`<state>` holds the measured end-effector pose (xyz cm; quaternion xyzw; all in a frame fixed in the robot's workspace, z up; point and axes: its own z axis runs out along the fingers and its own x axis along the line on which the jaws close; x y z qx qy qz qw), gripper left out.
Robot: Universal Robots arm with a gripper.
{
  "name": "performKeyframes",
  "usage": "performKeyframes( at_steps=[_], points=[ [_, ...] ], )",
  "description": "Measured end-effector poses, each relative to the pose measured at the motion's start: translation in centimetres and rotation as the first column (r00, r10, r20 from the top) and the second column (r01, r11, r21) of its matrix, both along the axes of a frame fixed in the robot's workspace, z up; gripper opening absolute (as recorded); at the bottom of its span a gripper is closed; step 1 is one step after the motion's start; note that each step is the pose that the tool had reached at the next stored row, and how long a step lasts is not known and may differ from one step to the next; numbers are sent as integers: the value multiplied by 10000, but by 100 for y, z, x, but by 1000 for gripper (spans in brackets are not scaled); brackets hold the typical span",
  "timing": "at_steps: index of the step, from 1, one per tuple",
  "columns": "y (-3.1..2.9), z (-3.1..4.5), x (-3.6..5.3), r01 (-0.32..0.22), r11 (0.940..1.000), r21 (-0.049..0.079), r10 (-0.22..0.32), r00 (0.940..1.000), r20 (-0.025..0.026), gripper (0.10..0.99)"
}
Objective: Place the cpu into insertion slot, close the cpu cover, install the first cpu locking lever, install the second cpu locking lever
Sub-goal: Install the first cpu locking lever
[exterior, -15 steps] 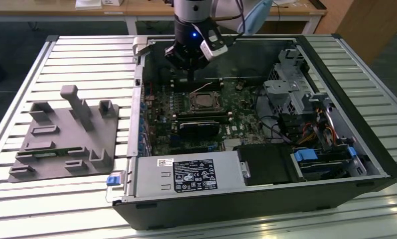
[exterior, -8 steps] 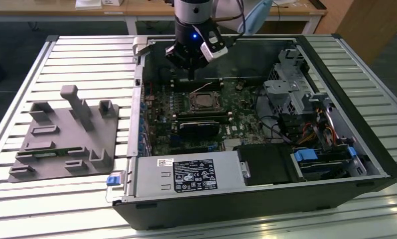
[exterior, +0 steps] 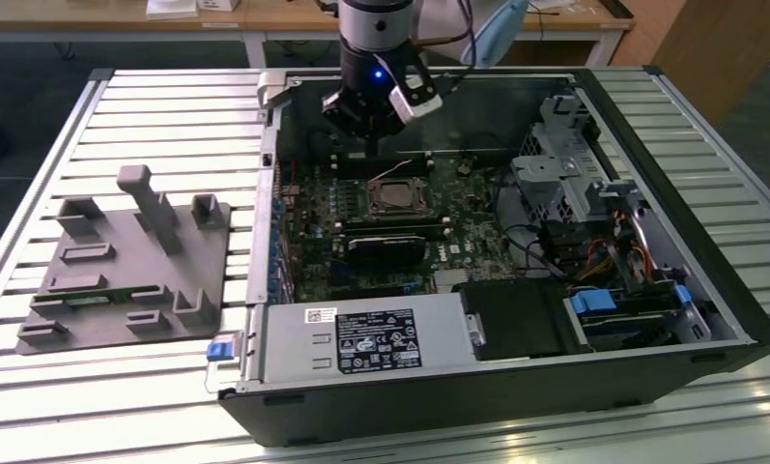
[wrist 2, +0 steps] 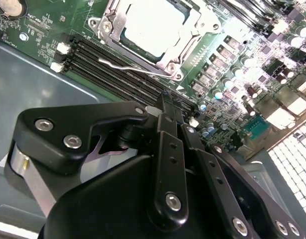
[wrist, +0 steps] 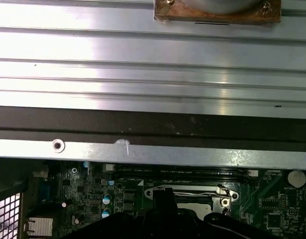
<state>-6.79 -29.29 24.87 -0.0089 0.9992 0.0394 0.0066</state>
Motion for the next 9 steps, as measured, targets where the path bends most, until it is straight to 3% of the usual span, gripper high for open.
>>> performKeyframes(
  at_steps=[9],
  points=[
    [0, -54, 68, -5, 10000, 1, 5, 10000, 1, 106]
  ],
)
